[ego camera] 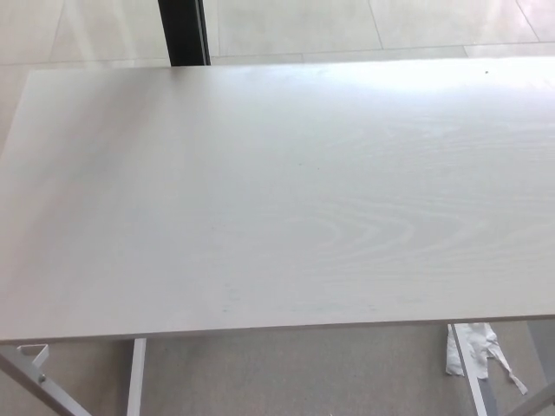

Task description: The robot uses its right hand to pick up a cube kept in the middle of the desk infront of it and hands it to a person

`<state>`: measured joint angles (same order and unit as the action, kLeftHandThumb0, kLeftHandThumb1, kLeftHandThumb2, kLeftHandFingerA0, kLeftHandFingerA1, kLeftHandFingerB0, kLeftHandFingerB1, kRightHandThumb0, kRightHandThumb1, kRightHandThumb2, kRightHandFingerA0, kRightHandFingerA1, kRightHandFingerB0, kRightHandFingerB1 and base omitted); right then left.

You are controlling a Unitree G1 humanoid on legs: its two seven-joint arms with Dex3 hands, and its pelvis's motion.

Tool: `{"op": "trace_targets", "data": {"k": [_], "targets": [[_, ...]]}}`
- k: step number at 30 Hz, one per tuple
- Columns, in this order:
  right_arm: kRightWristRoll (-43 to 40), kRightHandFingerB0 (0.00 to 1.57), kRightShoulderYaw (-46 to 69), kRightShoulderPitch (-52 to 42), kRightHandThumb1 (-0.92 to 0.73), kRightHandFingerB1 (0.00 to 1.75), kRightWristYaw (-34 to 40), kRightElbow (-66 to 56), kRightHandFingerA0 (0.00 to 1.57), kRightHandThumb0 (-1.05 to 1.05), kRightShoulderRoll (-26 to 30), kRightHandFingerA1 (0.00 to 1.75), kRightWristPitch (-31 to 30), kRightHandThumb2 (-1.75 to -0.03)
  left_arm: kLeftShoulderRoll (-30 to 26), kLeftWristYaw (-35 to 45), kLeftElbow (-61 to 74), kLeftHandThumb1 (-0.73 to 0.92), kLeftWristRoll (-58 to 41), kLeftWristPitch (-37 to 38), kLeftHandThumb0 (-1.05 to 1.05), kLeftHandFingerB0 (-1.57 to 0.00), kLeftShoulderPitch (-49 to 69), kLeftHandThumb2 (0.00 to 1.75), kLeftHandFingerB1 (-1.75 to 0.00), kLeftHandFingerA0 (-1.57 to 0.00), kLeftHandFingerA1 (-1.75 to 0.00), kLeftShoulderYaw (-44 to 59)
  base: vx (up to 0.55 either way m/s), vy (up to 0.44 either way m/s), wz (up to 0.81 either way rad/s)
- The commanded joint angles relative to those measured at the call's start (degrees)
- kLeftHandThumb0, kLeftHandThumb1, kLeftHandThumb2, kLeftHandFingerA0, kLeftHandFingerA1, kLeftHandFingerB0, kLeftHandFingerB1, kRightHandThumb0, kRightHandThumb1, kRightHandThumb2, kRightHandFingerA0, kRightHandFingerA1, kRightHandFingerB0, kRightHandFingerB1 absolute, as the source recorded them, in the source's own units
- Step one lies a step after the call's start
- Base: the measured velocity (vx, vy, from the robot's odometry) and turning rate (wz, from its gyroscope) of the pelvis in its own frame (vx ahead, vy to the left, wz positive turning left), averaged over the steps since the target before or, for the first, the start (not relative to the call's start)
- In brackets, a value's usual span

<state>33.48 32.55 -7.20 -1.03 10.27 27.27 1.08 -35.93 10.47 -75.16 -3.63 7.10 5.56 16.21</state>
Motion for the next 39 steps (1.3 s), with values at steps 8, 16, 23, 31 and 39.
{"op": "trace_targets", "data": {"k": [8, 16, 23, 31, 39], "targets": [[-36.55, 0.42, 38.95, 3.52, -0.67, 0.69, 20.66, 40.6, 0.67, -0.47, -0.16, 0.98, 10.95, -1.07, -1.1, -1.21, -0.78, 0.78, -0.35, 0.06, -0.69, -0.57, 1.99, 0.63, -0.43, -0.6, -0.55, 1.25, 0.0, 0.0, 0.0], [-34.18, 0.43, 38.47, 12.18, -0.77, 1.06, 21.51, 45.8, 0.5, -0.52, 3.22, 1.18, -3.55, -0.63, -1.81, -0.67, -0.23, 0.79, 0.0, -0.3, -0.69, -0.56, 1.43, 0.64, -0.44, -0.58, -0.57, 0.88, 0.0, 0.0, 0.0], [-27.47, 0.36, 32.85, 8.7, -0.79, 0.78, 24.49, 52.53, 0.46, -0.53, 1.73, 0.96, -1.81, -0.64, -2.13, 0.06, -0.3, 0.8, 0.44, -1.65, -0.68, -0.49, 2.56, 0.64, -0.42, -0.51, -0.51, 0.3, 0.0, 0.0, 0.0], [-28.26, 0.78, 27.06, 2.64, -0.65, 0.58, 6.8, 56.29, 0.92, -0.47, 2.3, 0.74, 1.77, -0.6, -2.64, 0.32, -0.63, 0.78, 1.26, -2.67, -0.68, -0.47, 2.38, 0.63, -0.43, -0.52, -0.54, -0.54, 0.0, 0.0, 0.0], [-28.16, 0.19, 13.27, 1.63, -0.46, 0.44, -4.95, 59.85, 0.26, -0.57, 5.32, 0.58, 2.85, -0.8, -3.1, 0.72, -0.22, 0.76, 0.52, -2.82, -0.69, -0.46, 2.69, 0.63, -0.44, -0.5, -0.55, -0.02, 0.0, 0.0, 0.0]]}}
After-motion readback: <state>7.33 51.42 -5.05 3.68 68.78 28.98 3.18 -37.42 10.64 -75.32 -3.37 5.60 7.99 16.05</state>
